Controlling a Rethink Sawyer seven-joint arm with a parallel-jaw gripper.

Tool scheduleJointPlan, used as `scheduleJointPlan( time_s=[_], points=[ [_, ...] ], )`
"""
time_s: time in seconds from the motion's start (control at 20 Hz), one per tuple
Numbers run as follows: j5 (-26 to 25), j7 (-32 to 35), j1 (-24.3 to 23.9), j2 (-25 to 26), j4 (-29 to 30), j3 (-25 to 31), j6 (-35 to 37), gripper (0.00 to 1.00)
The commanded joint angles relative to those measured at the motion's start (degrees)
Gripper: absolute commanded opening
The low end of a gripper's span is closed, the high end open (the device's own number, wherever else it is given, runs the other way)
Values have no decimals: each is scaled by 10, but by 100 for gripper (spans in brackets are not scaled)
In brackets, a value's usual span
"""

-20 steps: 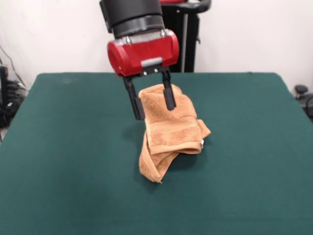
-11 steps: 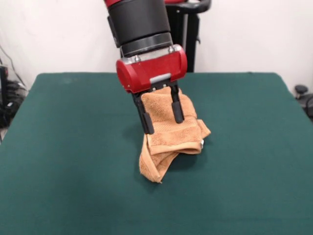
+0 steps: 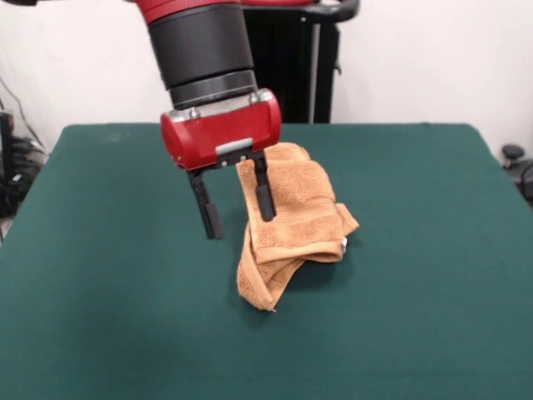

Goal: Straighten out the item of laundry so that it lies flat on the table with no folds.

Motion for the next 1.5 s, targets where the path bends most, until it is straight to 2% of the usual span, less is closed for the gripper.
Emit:
scheduleJointPlan(
  time_s=[0.05,0.4,0.6,1.5],
  points=[
    [-41,-186,12,33,-10,-30,60,100],
    [-33,-100,25,39,8,-35,32,100],
    [-23,-101,20,52,15,-31,36,100],
    [-72,-171,-30,123,9,-10,-14,100]
  ],
)
